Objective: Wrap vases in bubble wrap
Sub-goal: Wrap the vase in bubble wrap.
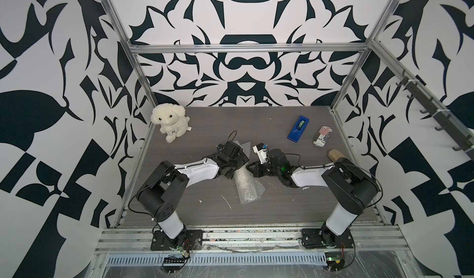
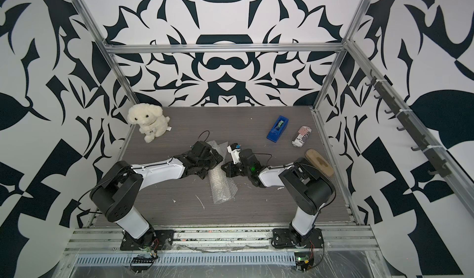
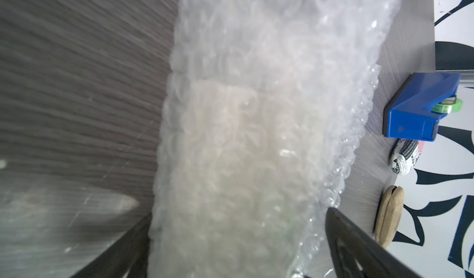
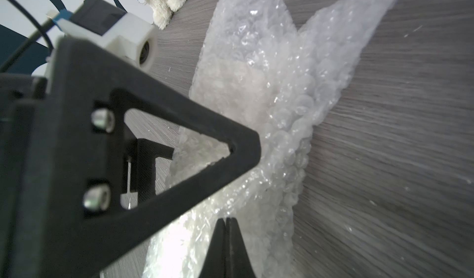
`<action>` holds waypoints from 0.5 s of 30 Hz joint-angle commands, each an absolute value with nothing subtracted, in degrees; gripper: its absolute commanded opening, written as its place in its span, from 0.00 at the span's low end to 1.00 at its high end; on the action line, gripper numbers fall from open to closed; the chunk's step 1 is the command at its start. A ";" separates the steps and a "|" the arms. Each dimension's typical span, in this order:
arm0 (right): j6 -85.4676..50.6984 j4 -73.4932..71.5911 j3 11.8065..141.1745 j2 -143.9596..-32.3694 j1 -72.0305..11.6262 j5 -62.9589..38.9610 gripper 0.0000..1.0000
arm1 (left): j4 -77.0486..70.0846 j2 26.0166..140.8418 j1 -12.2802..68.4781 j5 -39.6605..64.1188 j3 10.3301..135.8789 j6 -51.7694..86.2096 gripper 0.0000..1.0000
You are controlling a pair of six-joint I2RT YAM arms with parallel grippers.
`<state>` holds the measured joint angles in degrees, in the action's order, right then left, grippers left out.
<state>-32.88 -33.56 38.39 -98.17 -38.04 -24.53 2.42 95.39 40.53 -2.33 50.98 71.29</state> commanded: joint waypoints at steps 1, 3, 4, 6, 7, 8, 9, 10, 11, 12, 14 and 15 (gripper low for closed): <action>-32.21 -33.52 40.51 -97.12 -38.76 -25.71 0.04 | 2.41 94.55 41.04 -0.56 51.89 68.51 0.99; -32.09 -32.98 40.82 -97.14 -38.76 -25.85 0.04 | 3.62 94.78 41.26 -0.44 52.20 67.24 0.99; -32.00 -32.73 40.93 -97.20 -38.78 -25.87 0.04 | 4.07 94.78 41.23 -0.49 52.29 66.88 1.00; -31.91 -32.37 41.10 -97.14 -38.76 -25.93 0.04 | 4.13 94.42 41.24 -0.09 52.12 66.33 1.00; -31.84 -32.07 41.26 -97.20 -38.82 -26.01 0.04 | 4.00 94.15 41.27 -0.16 51.96 66.30 0.99; -31.75 -31.70 41.39 -97.34 -38.86 -26.02 0.03 | 3.40 93.76 41.22 -0.20 51.66 66.27 0.99; -31.66 -31.49 41.48 -97.42 -38.83 -26.02 0.03 | 2.48 93.28 41.31 -0.13 51.32 66.32 0.99; -31.64 -31.48 41.44 -97.62 -38.89 -26.02 0.03 | 1.44 92.86 41.32 0.16 50.92 66.36 0.99; -31.66 -31.47 41.65 -97.77 -38.86 -26.17 0.03 | 1.15 92.65 41.31 0.56 50.93 66.15 1.00; -31.64 -31.30 41.81 -97.97 -38.89 -26.36 0.03 | 1.47 92.68 41.31 0.69 51.18 65.86 1.00; -31.66 -31.35 42.06 -98.16 -38.93 -26.55 0.03 | 2.73 93.23 41.31 0.77 51.98 64.93 1.00; -31.56 -31.28 42.18 -98.29 -39.02 -26.63 0.03 | 3.12 93.66 41.31 1.01 52.32 64.55 1.00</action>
<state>-32.71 -30.76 40.05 -98.19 -38.24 -24.84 2.96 94.76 40.77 -1.26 50.98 66.37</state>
